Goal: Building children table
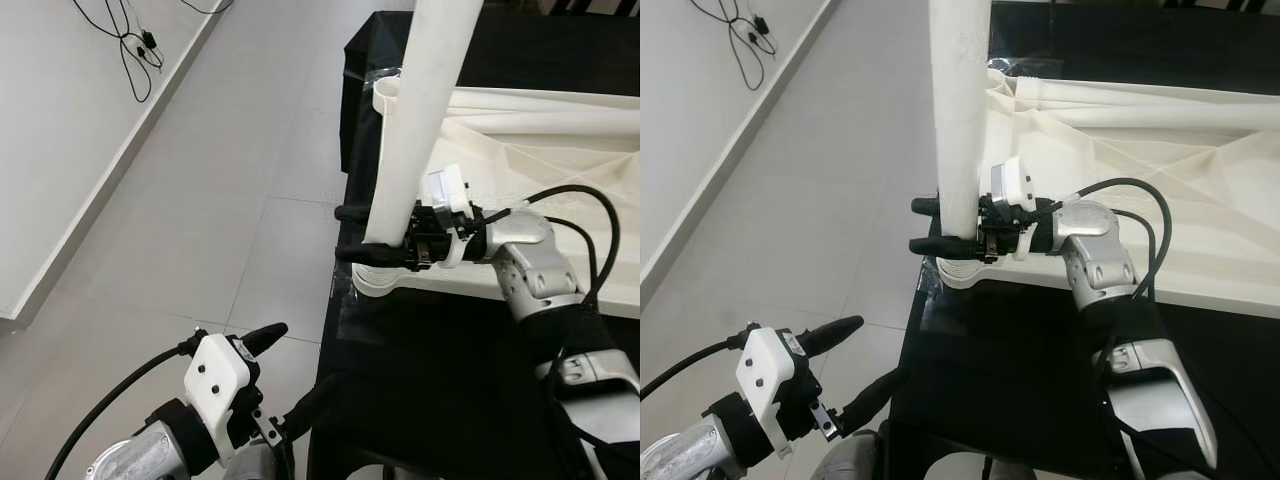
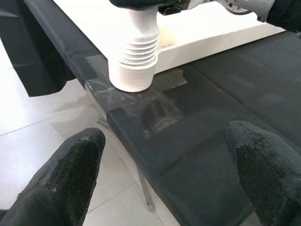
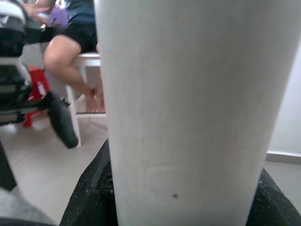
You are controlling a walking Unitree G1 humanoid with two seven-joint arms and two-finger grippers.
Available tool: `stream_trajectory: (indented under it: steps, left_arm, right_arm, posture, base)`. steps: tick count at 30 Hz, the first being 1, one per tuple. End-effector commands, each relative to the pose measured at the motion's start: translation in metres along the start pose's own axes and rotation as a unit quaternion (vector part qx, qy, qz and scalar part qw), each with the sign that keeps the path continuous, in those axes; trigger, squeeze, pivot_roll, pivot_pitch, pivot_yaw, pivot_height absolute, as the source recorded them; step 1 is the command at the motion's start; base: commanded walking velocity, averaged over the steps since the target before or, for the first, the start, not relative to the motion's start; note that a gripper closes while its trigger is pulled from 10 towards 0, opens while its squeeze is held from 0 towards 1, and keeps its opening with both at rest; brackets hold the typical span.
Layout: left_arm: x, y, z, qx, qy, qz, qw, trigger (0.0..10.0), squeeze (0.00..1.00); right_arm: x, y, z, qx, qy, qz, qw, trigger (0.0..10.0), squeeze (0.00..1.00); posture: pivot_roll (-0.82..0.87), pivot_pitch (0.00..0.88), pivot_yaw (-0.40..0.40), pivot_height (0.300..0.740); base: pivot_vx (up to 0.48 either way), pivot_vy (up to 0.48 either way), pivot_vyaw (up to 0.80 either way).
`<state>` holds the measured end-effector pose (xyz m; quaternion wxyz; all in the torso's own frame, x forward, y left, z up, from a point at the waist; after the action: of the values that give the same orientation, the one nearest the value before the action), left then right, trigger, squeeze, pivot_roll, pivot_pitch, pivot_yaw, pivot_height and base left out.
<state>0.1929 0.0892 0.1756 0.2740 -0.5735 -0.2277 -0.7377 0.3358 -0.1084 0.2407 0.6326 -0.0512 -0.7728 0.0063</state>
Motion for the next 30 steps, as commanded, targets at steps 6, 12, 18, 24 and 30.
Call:
stream_trajectory:
  steps: [6, 12, 18, 24, 30]
  left_arm:
    - [-0.006, -0.005, -0.001, -0.006, -0.003, 0.019, 1.0, 10.0, 0.0]
    - [-0.006, -0.006, -0.002, -0.006, -0.005, 0.019, 1.0, 10.0, 0.0]
    - [-0.005, -0.005, -0.001, -0.005, -0.006, 0.018, 1.0, 10.0, 0.0]
    - [-0.007, -0.005, -0.001, -0.005, -0.007, 0.018, 1.0, 10.0, 0.0]
    - [-0.007, -0.005, 0.001, -0.003, -0.008, 0.018, 1.0, 10.0, 0.0]
  right_arm:
    - [-0.036, 0.001, 0.009, 0.022, 0.041, 0.07, 0.996, 10.0, 0.0]
    - [-0.034, 0.002, 0.0, -0.013, 0.043, 0.054, 0.998, 10.0, 0.0]
    - [-0.039, -0.002, -0.005, -0.063, 0.052, 0.061, 0.995, 10.0, 0.0]
    - [-0.051, -0.004, 0.006, -0.204, 0.097, 0.037, 0.973, 10.0, 0.0]
    - [-0.067, -0.019, 0.021, -0.381, 0.121, 0.02, 0.916, 10.0, 0.0]
  posture:
    - [0.07, 0.315, 0.048, 0.74]
    - [0.07, 0.316, 0.048, 0.74]
    - [0.06, 0.32, 0.045, 0.74]
    - [0.03, 0.321, 0.024, 0.74]
    - [0.02, 0.328, 0.03, 0.74]
  base:
    - [0.0, 0.0, 0.0]
    - [0.0, 0.0, 0.0]
    - [0.0, 0.0, 0.0]
    - [0.0, 0.0, 0.0]
    - [0.0, 0.0, 0.0]
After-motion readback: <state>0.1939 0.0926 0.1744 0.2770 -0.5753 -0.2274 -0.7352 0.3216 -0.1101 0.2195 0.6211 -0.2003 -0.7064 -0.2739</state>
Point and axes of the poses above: a point about 5 cm out from each wrist's last joint towards the gripper, its own y axis pointing out of the wrist towards the gripper, its own x axis along the axis of the wrist's last joint, z = x × y, the point moved 4 cm from there along y, pointing out of the wrist towards the gripper, and after that the axes turned 10 degrees about y, right-handed, at the moved point
